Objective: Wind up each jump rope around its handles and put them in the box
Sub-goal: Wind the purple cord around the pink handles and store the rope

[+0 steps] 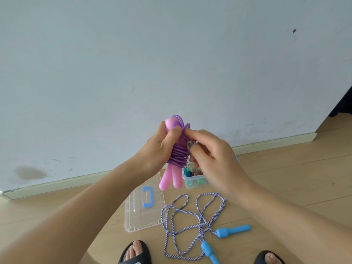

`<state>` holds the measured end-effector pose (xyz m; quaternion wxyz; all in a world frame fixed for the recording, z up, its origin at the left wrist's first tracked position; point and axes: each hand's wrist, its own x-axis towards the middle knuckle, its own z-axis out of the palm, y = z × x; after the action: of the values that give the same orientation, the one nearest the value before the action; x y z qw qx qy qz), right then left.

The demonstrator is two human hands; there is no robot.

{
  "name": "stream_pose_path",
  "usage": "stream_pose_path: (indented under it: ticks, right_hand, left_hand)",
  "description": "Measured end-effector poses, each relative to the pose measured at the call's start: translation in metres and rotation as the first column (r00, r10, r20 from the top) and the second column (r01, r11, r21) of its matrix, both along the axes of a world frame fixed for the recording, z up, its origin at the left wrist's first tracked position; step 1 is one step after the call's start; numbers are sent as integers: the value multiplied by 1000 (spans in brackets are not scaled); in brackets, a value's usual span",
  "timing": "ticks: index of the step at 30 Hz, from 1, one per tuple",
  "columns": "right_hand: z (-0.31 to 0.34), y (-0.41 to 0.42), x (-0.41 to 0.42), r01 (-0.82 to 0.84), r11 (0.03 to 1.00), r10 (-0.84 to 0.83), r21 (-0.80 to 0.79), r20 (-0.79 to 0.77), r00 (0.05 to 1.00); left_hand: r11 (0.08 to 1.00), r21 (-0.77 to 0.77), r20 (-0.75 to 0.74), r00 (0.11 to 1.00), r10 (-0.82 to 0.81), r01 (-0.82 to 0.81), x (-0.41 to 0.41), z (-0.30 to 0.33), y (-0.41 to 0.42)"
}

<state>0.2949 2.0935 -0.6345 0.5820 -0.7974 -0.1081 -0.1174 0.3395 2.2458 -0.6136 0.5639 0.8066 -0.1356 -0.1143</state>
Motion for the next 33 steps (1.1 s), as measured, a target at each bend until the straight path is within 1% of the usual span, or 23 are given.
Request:
stream_pose_path:
  ticks: [3, 7, 8, 9, 10, 11, 12, 13, 14, 15, 16, 17, 18, 19, 21, 22, 23, 25, 27, 28, 29, 31, 33]
  right_hand:
    - [1, 2, -2, -18, 999, 19, 30, -13, 1000]
    - [9, 0, -4, -115, 981, 138, 155, -144, 980]
    - [11, 0, -5, -140, 978, 162, 152, -143, 976]
    - [11, 1, -6, -146, 983, 159, 113, -110, 981]
    - [10, 1, -6, -109, 993, 111, 46, -44, 993]
    - [7, 1, -6, -33, 999, 34, -11, 30, 999]
    - [3, 1, -5, 63, 998, -61, -29, 73, 996]
    - [0, 2, -5, 148, 989, -147, -4, 48, 988]
    - [-1, 3, -4, 205, 978, -204, 34, -34, 978]
    - [-2, 4, -3, 234, 970, -224, 59, -137, 965]
    - [-2, 4, -3, 233, 970, -210, 70, -246, 946]
    - [0, 4, -2, 207, 974, -162, 96, -349, 923]
    - [1, 4, 0, 163, 974, -81, 159, -428, 900]
    - [2, 5, 1, 111, 960, 26, 258, -476, 879]
    - [1, 5, 4, -6, 883, 266, 468, -490, 830]
    - [0, 5, 4, -68, 848, 355, 526, -468, 810]
    - [0, 4, 3, -112, 828, 405, 550, -447, 798]
    - [-1, 3, 4, -107, 816, 410, 568, -439, 799]
    - [-5, 2, 7, -21, 802, 362, 597, -458, 812]
    - [-6, 1, 8, 15, 793, 342, 609, -467, 816]
    - [-8, 1, 8, 33, 789, 329, 613, -468, 820]
    - [-8, -1, 8, 16, 808, 312, 589, -450, 837]
    - [-5, -2, 8, -47, 826, 330, 561, -416, 847]
  left_hand:
    - [1000, 18, -18, 1000, -12, 13, 1, 0, -1]
    - [999, 27, -31, 999, 35, -34, 3, 2, 2]
    - [998, 23, -28, 998, 53, -52, 4, 2, 2]
    - [997, 12, -32, 996, 79, -79, 3, 3, 0]
    - [994, 6, -43, 993, 110, -110, 3, 4, -2]
    - [991, 0, -54, 990, 131, -131, 2, 5, -5]
    - [991, -3, -67, 989, 134, -134, 2, 4, -7]
    - [992, -5, -86, 988, 127, -128, 2, 3, -9]
    - [992, -14, -114, 985, 127, -129, 2, 2, -10]
    - [990, -25, -132, 982, 132, -137, 2, 2, -12]
    - [989, -31, -138, 980, 141, -147, 1, 1, -13]
    - [988, -38, -140, 979, 146, -153, 1, 0, -14]
    - [987, -46, -143, 979, 146, -154, 2, -2, -15]
    - [987, -50, -139, 980, 145, -153, 2, -2, -17]
    - [988, -42, -104, 984, 146, -151, 1, -2, -21]
    - [988, -21, -80, 985, 153, -155, 2, -1, -23]
    - [988, 5, -52, 986, 157, -157, 3, 0, -23]
    - [985, 70, 46, 987, 152, -155, 9, 2, -22]
    - [970, 149, 169, 971, 168, -194, 16, 4, -15]
    - [962, 177, 201, 964, 172, -208, 19, 4, -10]
    - [964, 189, 195, 969, 149, -186, 20, 4, -5]
    - [980, 171, 136, 988, 74, -97, 17, 4, 0]
    - [992, 95, 89, 993, 79, -88, 16, 5, -1]
